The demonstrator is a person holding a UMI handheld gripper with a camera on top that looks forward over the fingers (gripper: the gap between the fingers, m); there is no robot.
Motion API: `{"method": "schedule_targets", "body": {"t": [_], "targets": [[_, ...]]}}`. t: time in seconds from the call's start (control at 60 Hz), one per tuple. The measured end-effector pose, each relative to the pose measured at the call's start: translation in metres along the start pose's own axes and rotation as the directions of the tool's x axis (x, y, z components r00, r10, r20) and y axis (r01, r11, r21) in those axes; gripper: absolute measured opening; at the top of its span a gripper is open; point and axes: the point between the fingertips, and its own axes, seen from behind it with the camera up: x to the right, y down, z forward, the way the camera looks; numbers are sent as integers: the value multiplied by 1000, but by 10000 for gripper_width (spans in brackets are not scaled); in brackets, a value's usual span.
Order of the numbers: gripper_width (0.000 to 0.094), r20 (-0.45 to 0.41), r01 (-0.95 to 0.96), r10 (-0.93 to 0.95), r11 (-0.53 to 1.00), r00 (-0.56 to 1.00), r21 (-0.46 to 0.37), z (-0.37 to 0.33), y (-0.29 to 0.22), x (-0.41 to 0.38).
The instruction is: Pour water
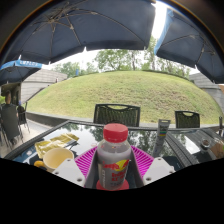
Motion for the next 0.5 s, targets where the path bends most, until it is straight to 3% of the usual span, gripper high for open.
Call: {"method": "schedule_targets", "body": {"t": [0.05, 0.083, 0.267, 0.5], "targets": [[770, -14, 2, -3, 999, 1000, -52, -3, 10, 5], [844, -19, 2, -4, 998, 1000, -66, -9, 11, 8], [840, 25, 2, 0, 995, 1000, -96, -87, 11, 5], [838, 81, 18, -13, 998, 997, -60, -208, 26, -21]]}}
